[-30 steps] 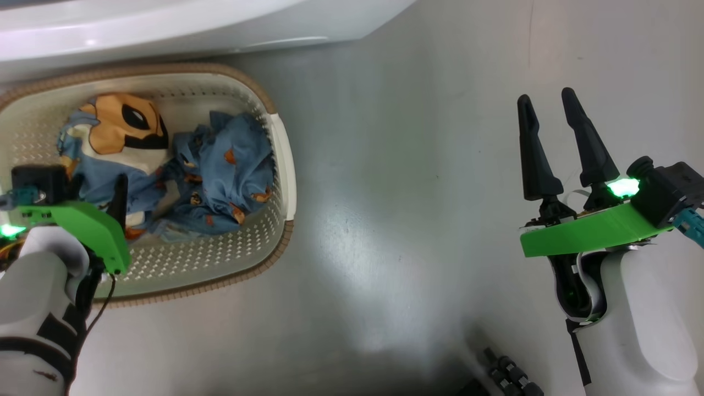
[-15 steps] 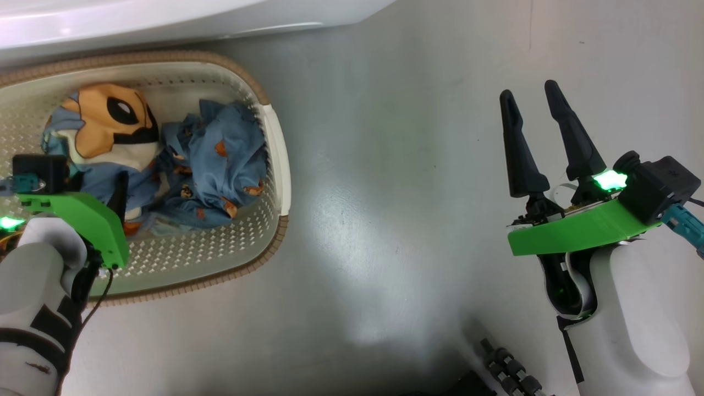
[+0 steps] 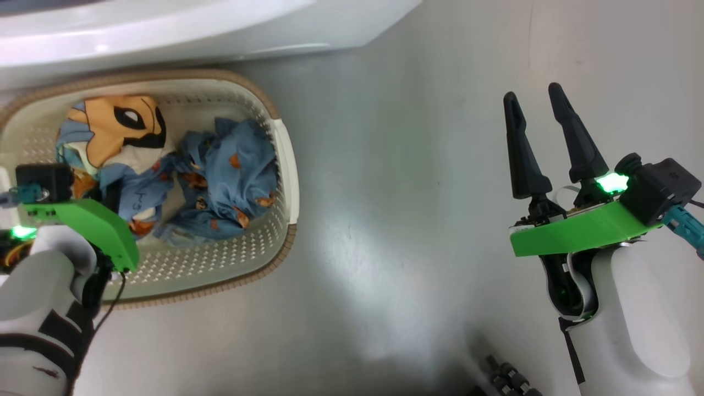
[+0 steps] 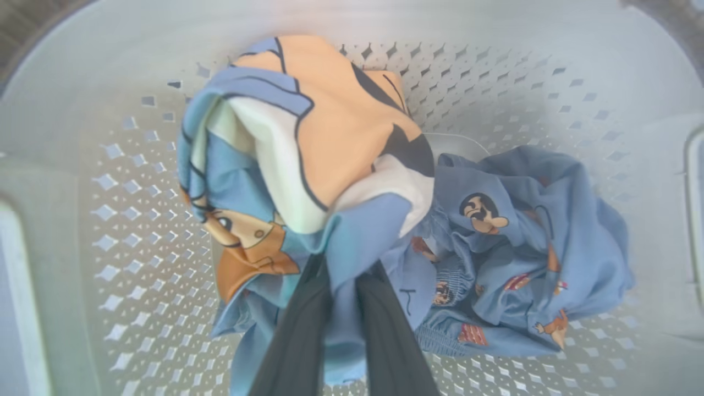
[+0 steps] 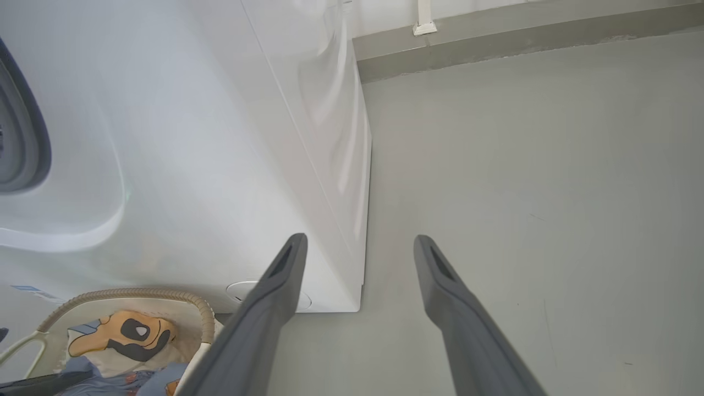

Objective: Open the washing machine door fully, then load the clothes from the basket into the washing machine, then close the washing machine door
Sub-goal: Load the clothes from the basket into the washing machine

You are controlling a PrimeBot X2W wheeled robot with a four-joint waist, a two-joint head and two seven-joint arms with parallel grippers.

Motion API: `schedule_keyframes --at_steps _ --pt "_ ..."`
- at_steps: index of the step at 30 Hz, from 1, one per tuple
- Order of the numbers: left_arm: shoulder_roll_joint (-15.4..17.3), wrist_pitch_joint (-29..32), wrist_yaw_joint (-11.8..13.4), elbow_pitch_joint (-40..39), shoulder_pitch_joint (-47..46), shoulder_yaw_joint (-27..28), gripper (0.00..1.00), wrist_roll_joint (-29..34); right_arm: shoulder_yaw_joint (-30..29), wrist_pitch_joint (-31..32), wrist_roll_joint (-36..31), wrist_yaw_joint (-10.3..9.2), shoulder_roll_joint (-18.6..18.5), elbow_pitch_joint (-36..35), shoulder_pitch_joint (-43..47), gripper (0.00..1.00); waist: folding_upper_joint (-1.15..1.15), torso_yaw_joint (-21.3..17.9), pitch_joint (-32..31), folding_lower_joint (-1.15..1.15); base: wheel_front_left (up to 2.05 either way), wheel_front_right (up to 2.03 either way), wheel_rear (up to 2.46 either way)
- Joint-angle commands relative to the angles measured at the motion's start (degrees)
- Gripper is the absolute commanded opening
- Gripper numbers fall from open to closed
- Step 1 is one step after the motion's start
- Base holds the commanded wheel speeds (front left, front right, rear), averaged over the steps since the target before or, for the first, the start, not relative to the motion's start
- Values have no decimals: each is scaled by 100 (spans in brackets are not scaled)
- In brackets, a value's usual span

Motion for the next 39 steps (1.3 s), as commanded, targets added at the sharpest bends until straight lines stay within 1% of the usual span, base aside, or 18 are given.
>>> schedule_keyframes --at_steps 1,5,9,15,22,30,39 --pt "167 -122 -9 -49 259 141 0 -181 76 -27 -37 9 45 -50 269 100 0 117 -328 0 0 0 0" --pt "142 -160 -9 -157 408 271 0 -336 59 -27 -34 9 45 44 344 100 0 208 -609 0 0 0 0" --pt "180 -165 -9 -542 671 671 0 -211 76 -27 -12 9 2 188 472 100 0 336 -1033 0 0 0 0" --pt "97 -166 -9 -1076 1287 1466 0 339 160 -27 52 9 -166 460 741 100 0 486 -1768 0 0 0 0" --pt "-184 -167 -9 -1687 2084 2425 0 1167 170 -27 155 9 -346 672 1187 100 0 654 -2644 0 0 0 0" --pt "-457 -167 -9 -2386 2904 3106 0 2001 148 -27 273 9 -487 763 1680 100 0 762 -3455 0 0 0 0" --pt "-628 -167 -9 -3473 3730 3813 0 2619 21 -27 333 9 -582 734 2086 100 0 818 -4023 0 0 0 0"
